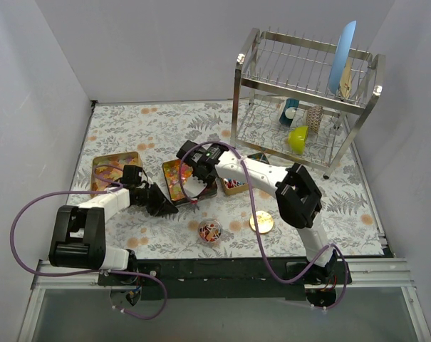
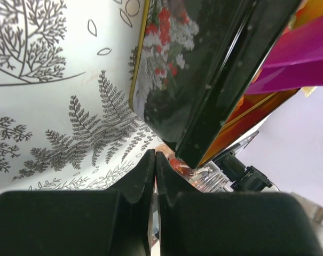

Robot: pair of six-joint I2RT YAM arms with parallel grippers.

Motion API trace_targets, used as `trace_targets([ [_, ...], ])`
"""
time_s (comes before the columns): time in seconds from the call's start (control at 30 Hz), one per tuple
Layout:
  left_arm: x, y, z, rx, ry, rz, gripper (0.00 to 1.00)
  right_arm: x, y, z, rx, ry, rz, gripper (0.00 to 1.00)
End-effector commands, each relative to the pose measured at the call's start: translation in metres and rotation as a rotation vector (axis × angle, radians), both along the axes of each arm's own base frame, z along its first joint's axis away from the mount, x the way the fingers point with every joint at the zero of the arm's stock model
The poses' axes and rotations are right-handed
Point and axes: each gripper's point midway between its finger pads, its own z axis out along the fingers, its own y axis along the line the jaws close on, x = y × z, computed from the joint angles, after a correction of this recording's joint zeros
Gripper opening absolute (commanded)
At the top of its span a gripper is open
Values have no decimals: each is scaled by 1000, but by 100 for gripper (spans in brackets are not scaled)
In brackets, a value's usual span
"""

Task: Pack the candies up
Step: Scoop the fake candies from the storage box.

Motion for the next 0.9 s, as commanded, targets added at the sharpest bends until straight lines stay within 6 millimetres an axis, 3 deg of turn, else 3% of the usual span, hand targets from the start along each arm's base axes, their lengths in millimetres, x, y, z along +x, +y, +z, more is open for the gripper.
trace_targets([
  [0.0,4,0,-3,8,-23,-1,0,-10,4,1,1,21,-43,1],
  [0.33,7,2,-10,26,-42,1,0,-10,19,-22,32,78,-240,1],
  [0.67,13,2,-14,28,-52,6,0,-47,47,-42,152,275,-330,1],
  [0.87,19,3,-9,36,-76,-1,0,-70,50,-56,201,421,-322,1],
])
